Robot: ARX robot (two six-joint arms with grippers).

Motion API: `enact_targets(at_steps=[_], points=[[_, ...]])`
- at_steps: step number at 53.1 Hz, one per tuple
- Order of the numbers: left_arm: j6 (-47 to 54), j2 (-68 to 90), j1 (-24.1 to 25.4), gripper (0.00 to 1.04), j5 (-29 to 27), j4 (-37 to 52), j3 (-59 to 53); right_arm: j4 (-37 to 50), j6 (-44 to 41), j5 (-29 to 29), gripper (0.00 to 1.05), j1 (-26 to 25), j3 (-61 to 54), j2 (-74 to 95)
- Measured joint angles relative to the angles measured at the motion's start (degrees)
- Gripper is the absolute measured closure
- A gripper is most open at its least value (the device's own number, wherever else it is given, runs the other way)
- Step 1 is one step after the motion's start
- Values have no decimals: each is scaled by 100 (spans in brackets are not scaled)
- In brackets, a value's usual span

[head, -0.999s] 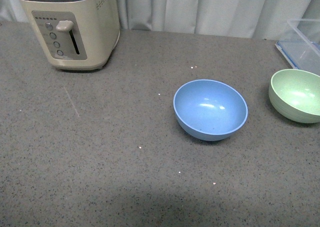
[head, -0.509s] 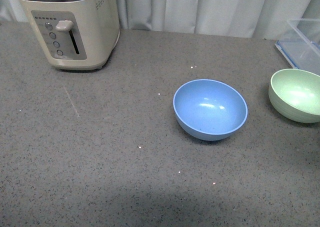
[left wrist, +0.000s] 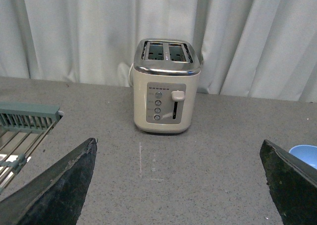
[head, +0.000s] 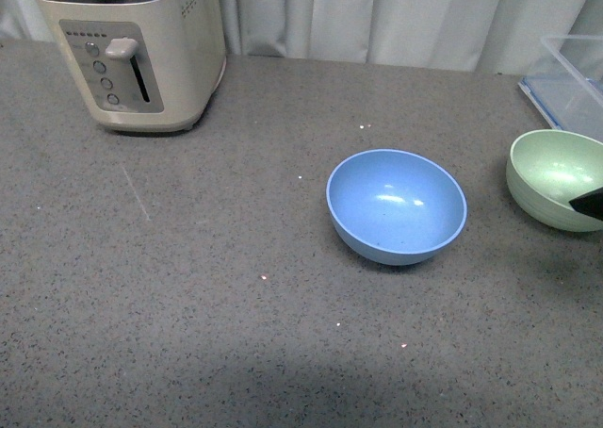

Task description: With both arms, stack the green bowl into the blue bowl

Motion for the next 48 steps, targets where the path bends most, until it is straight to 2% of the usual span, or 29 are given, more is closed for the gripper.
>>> enact_targets(at_steps=[14,31,48], points=[[0,0,0,6,0,0,2,-195,-260,149,9,92,723,1014],[0,0,0,6,0,0,0,-247,-330,221,9,258,966,1609],[0,0,0,6,0,0,0,-125,-409,317,64,299,966,1659]])
